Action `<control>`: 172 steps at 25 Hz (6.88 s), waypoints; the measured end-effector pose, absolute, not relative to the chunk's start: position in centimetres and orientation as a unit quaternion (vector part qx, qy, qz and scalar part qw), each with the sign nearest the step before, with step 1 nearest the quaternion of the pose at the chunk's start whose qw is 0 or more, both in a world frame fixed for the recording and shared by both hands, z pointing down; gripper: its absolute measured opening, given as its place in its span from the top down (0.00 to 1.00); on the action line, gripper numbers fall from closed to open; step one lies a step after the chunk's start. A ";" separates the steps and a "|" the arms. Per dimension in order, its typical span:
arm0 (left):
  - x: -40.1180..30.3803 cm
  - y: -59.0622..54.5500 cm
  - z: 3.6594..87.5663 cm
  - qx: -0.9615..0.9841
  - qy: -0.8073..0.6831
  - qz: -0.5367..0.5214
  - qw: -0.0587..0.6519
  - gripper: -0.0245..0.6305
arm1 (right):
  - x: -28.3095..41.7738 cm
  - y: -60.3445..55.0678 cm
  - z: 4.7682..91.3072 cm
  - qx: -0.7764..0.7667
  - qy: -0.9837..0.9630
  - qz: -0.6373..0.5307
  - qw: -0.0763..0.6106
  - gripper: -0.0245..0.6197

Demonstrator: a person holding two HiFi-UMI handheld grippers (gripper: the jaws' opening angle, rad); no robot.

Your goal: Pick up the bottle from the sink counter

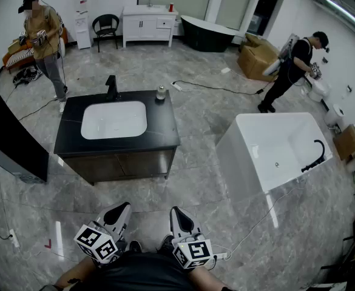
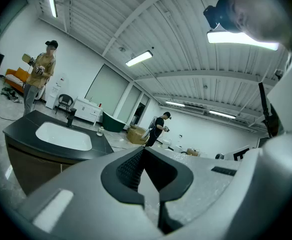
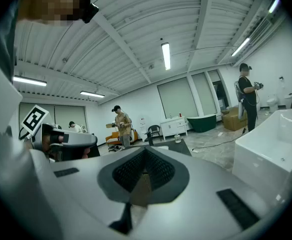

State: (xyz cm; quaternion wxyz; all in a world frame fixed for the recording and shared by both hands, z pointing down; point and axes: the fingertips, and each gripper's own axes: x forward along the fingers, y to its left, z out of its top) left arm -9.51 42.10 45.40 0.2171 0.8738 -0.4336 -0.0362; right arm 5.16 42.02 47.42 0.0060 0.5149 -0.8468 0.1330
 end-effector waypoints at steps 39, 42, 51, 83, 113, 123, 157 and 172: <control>1.0 32.9 48.2 0.848 -0.470 -0.008 0.246 0.96 | 16.1 32.3 50.8 0.499 -0.847 0.185 0.000 0.95; 0.7 29.4 48.0 0.856 -0.456 -0.014 0.244 0.96 | 15.9 29.4 50.7 0.513 -0.840 0.180 0.004 0.95; -3.4 18.5 47.6 0.867 -0.430 -0.027 0.252 0.96 | 12.4 20.1 50.3 0.540 -0.822 0.177 0.022 0.95; -4.2 -8.3 50.1 0.852 -0.464 0.011 0.242 0.96 | 11.6 -5.9 53.7 0.509 -0.827 0.237 0.031 0.95; -2.8 -34.6 65.0 0.857 -0.475 0.147 0.135 0.56 | 18.4 -17.4 59.7 0.560 -0.773 0.292 0.059 0.95; -0.7 -39.5 72.3 0.854 -0.461 0.190 0.146 0.44 | 18.7 -17.6 61.0 0.577 -0.755 0.305 0.066 0.95; -0.5 -31.3 67.5 0.877 -0.407 0.189 0.174 0.46 | 15.4 -16.2 59.2 0.552 -0.780 0.287 0.067 0.95; -1.7 -17.9 59.3 0.893 -0.375 0.180 0.174 0.46 | 12.2 -14.1 55.7 0.539 -0.800 0.261 0.045 0.95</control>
